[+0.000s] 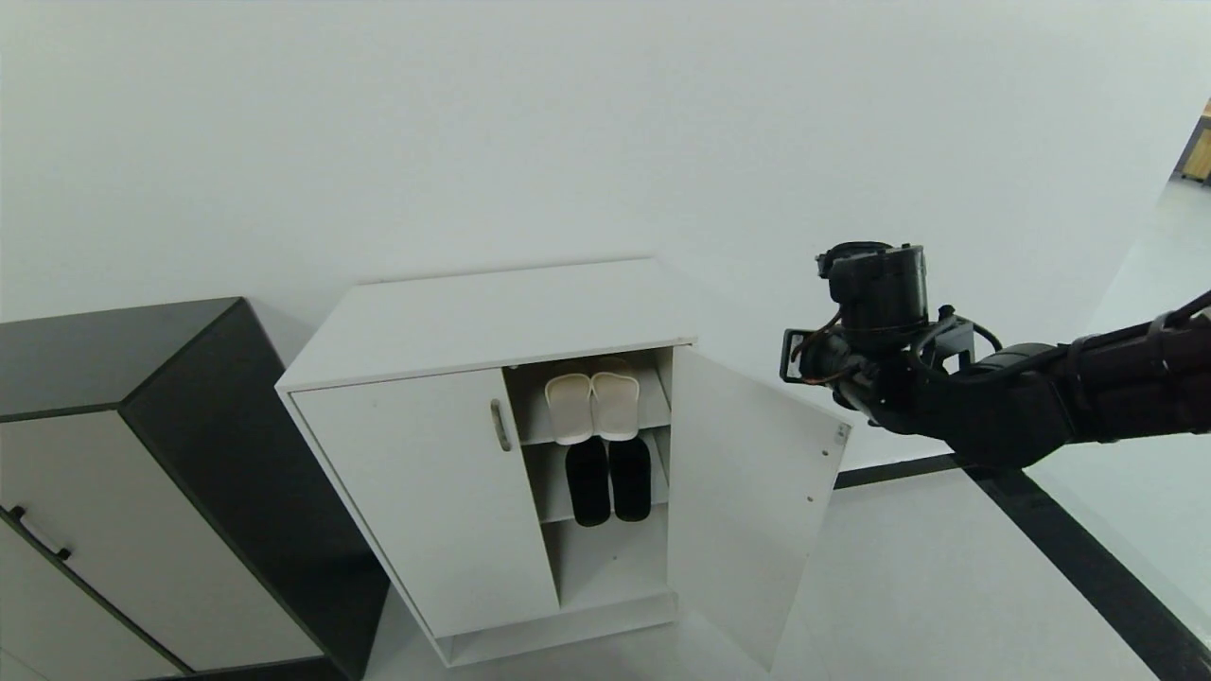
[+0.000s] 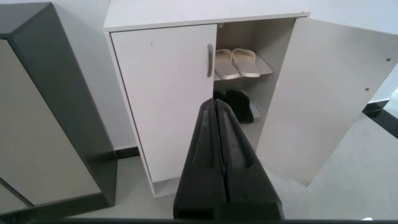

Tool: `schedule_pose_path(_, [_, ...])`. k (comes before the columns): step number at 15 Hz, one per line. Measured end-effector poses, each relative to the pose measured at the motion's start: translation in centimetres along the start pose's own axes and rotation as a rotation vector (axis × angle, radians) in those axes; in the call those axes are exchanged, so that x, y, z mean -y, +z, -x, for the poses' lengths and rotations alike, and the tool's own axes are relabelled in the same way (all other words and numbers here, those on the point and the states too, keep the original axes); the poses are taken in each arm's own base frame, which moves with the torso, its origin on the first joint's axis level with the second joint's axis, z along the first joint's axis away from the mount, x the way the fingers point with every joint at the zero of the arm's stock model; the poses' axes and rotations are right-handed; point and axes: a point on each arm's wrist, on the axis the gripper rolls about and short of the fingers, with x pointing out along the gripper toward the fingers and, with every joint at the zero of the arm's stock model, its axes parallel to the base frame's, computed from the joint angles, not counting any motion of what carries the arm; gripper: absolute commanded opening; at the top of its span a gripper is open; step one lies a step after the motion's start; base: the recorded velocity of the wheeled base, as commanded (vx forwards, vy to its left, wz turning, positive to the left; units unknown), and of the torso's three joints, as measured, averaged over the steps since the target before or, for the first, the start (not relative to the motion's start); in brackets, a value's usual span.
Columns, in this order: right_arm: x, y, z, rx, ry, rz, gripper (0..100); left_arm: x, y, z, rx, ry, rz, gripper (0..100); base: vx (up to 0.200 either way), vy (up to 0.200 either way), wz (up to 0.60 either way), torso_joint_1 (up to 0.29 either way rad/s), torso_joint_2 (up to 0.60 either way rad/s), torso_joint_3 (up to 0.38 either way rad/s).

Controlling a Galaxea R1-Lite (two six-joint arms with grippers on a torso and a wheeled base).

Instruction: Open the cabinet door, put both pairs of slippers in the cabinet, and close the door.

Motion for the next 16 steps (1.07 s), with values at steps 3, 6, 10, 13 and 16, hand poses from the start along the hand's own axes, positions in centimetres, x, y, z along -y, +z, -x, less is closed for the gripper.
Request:
schedule_pose_path(3, [1.1, -0.4, -2.9, -0.009, -0.047, -0.013, 0, 0.0, 0.0, 0.0, 0.0, 0.0, 0.0, 0, 0.0, 0.0, 0.0, 0.0, 0.0, 0.0])
schedule_pose_path(6, [1.8, -1.3, -5.1, -0.026, -0.083, -0.014, 0, 0.0, 0.0, 0.0, 0.0, 0.0, 0.0, 0, 0.0, 0.0, 0.0, 0.0, 0.0, 0.0])
schedule_pose_path(10, [2.0, -2.6, -6.5, -0.062, -0.079, -0.003, 0, 0.0, 0.0, 0.0, 0.0, 0.001, 0.001, 0, 0.0, 0.0, 0.0, 0.0, 0.0, 0.0])
schedule_pose_path(13, [2.1, -3.6, -7.1, -0.087, -0.074, 0.007, 0, 0.0, 0.0, 0.0, 0.0, 0.001, 0.001, 0, 0.0, 0.0, 0.0, 0.0, 0.0, 0.0])
schedule_pose_path(16, [2.0, -4.4, -7.6, -0.105, -0.078, 0.016, 0, 0.0, 0.0, 0.0, 0.0, 0.002, 0.001, 0, 0.0, 0.0, 0.0, 0.0, 0.0, 0.0])
